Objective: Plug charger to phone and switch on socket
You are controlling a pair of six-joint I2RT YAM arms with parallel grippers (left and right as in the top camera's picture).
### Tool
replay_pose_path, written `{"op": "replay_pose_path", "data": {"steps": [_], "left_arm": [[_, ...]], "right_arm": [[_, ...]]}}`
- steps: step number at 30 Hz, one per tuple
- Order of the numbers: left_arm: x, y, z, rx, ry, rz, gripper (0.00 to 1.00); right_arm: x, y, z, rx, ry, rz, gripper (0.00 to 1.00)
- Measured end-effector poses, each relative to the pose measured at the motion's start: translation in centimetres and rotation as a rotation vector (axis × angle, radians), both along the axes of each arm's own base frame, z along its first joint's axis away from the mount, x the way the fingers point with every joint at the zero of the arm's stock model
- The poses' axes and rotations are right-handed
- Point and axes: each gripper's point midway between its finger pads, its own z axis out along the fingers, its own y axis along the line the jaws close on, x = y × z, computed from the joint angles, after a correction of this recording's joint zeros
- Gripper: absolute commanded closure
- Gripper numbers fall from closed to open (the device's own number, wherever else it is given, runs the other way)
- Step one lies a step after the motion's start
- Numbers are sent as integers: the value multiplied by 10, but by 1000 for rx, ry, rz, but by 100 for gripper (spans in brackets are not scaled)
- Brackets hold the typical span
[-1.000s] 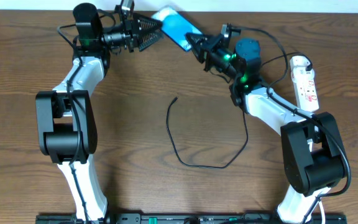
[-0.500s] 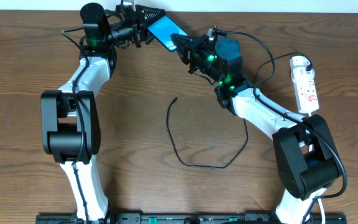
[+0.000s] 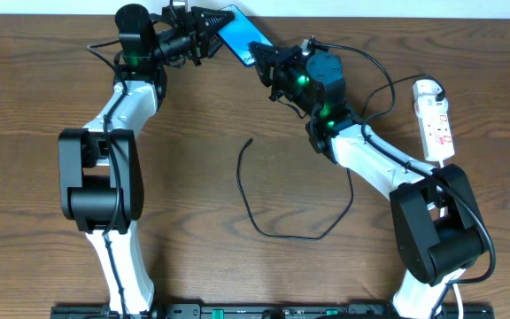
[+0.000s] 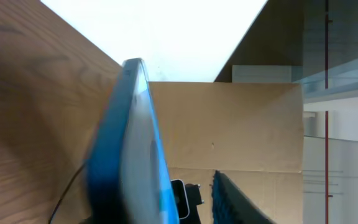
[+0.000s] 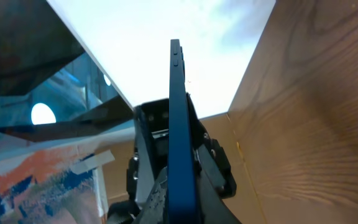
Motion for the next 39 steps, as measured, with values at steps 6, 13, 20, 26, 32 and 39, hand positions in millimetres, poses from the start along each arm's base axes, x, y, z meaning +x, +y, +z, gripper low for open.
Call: {"op": "replay_pose_path", "data": {"steps": [6,13,20,26,32,39], "left_arm": [[1,0,0,0,0,4,80],[1,0,0,0,0,6,80],[0,0,-2,2,6,2,80],[0,1,-2,3,7,1,80],[0,1,-2,3,7,1,80],[1,3,-2,3,10,3,80]], "right_arm": [[1,-1,4,7,-5,-11,98],[1,-1,4,7,-6,-10,98],[-1,2,4,5,-5,-2,98],[-2,5,4,4,-5,-5,99],[-3,5,4,4,-5,-4,98],[-6,12,3,3,-4,4,98]]}}
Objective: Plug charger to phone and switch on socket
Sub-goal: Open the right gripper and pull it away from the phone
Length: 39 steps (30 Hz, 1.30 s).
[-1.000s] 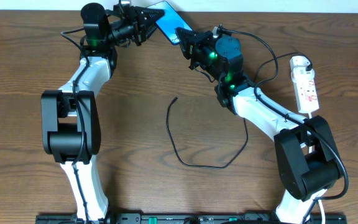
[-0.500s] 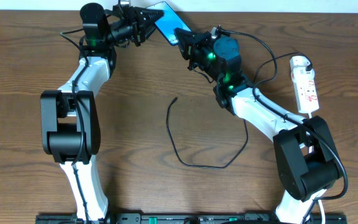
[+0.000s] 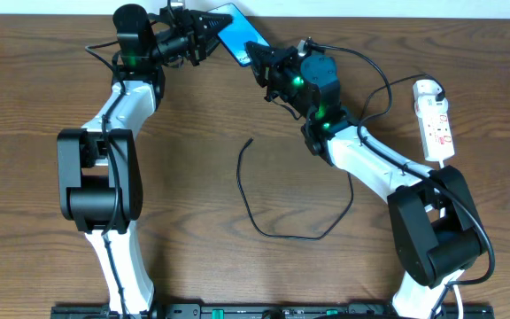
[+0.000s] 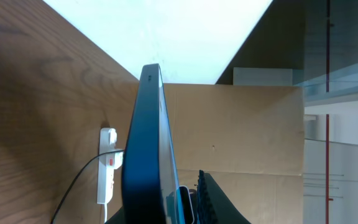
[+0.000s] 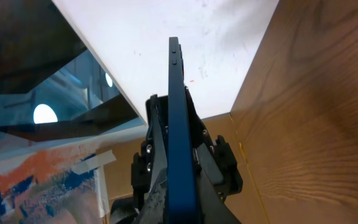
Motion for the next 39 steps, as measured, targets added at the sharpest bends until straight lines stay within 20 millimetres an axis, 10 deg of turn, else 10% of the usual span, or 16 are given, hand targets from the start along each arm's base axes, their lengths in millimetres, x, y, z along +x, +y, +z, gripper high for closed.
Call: {"op": "replay_pose_path", "data": {"steps": [11,26,39], "left_arm": [[0,0,0,1,0,1,92],[0,0,-1,12,-17,-3,92],[-12,32,-62,135,134,-9,93]], "right_arm": [[-2,3,2,-2,-7,10,97],[-14,17,-2,-52,-36,88,46],[-1,-49,-65,-473,-90,183,1]]}}
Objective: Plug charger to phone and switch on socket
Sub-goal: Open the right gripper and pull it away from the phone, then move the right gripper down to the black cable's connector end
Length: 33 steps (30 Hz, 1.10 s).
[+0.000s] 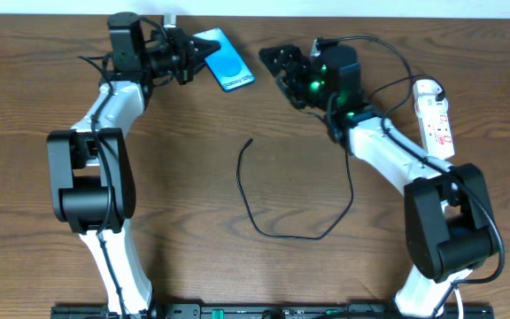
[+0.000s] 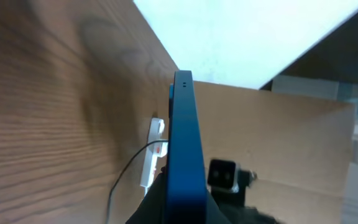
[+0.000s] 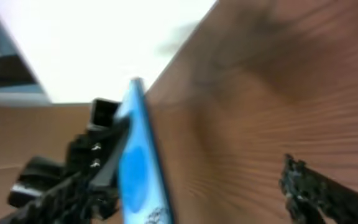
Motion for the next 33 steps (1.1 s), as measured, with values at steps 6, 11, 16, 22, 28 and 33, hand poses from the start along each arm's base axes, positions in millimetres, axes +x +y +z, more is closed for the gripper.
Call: {"op": "replay_pose_path", "data": {"steps": [6,11,16,22,28,33], "left_arm": [[-11,16,9,-31,-51,-72,93],[-15,26,20,-74,-66,-102,93],[-7,50,49,-95,-174,-71,92],[-4,90,70,-133,-185,-1,92],[-3,129,71,-164,-124,71,93],[-4,145,71,-168,-116,101,93]], "right_arm": [[-24,-12,-41,-156,98,104,2],[-50,-14,-67,-250,181,176,17],[-63,5,-69,-291,143,252,25],[-85,29,-73,-301,153,331,37],[-94,35,-84,-313,272,377,45],[-91,44,-91,-332,372,408,50]]}}
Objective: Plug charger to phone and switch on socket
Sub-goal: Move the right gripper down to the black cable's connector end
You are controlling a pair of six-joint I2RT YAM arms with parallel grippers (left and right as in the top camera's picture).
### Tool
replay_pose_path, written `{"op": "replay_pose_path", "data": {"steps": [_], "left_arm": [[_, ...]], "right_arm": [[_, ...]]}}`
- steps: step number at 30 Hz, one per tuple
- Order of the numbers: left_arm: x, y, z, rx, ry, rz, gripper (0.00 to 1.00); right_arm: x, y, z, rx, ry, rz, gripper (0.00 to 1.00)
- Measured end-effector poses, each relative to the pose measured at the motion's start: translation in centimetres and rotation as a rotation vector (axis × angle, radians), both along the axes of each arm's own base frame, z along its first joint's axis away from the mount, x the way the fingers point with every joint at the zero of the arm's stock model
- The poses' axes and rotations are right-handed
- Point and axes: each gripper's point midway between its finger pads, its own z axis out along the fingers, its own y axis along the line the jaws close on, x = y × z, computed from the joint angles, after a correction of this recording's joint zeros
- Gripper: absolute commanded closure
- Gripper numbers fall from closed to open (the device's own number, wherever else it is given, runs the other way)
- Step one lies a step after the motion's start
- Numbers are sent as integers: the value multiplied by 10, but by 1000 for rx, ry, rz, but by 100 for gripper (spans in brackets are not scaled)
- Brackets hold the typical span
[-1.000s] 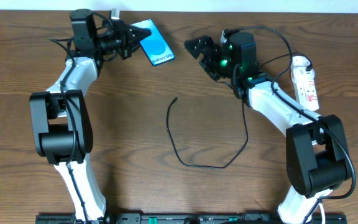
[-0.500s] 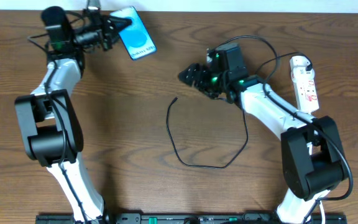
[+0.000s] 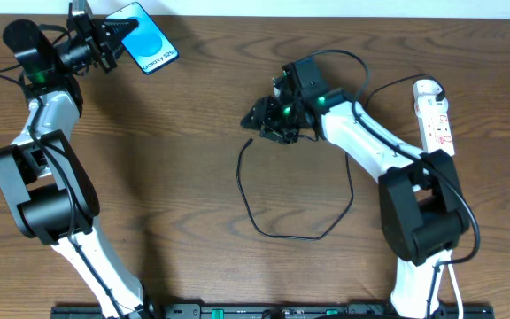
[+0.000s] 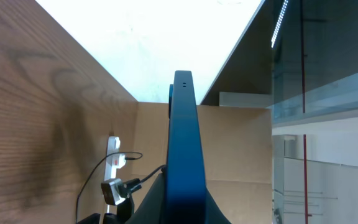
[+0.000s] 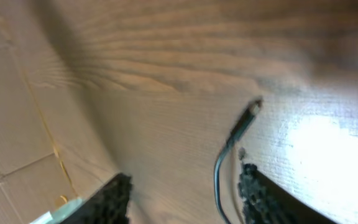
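Observation:
The blue phone [image 3: 150, 50] is at the table's far left back, with my left gripper [image 3: 113, 40] shut on its end. The left wrist view shows the phone [image 4: 182, 124] edge-on between the fingers. A black charger cable [image 3: 277, 232] loops across the middle of the table, its free plug end [image 3: 250, 139] pointing to the back. My right gripper [image 3: 259, 124] is open just above that end. In the right wrist view the plug [image 5: 248, 118] lies ahead of the fingers [image 5: 257, 190], close to the right one. The white socket strip [image 3: 434, 120] lies at the far right.
The wooden table's back edge [image 3: 343, 18] runs close behind the phone. The strip's own black lead [image 3: 374, 84] curls behind the right arm. The strip [image 4: 112, 152] and right arm show small in the left wrist view.
My left gripper, still shut on the phone, is now at the far back left instead of the back middle. My open right gripper has come forward and sits over the cable's free end.
At first both grippers held the phone between them at the back middle, and again at the following moment. Then the right gripper was open and off it, with the phone in the left alone. Now the phone is far left and the right gripper is at the cable end.

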Motion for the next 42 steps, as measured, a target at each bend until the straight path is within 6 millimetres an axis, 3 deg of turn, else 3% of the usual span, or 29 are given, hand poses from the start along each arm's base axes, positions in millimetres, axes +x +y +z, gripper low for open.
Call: {"op": "replay_pose_path", "data": {"steps": [4,10,22,31,37,42], "left_arm": [[0,-2,0,0,0,-5,93],[-1,-3,0,0,0,-12,92],[-4,-5,0,2,1,-35,93],[-5,-5,0,2,0,-38,93],[-5,-5,0,2,0,-38,93],[-5,-5,0,4,-3,-38,93]], "right_arm": [[-10,13,-6,-20,38,33,56],[-27,13,-17,-85,89,45,59],[-31,10,-50,-168,121,28,65],[-19,17,-51,-143,85,7,70],[-20,19,-71,-138,129,1,71],[-18,25,-70,-110,137,0,73]]}}
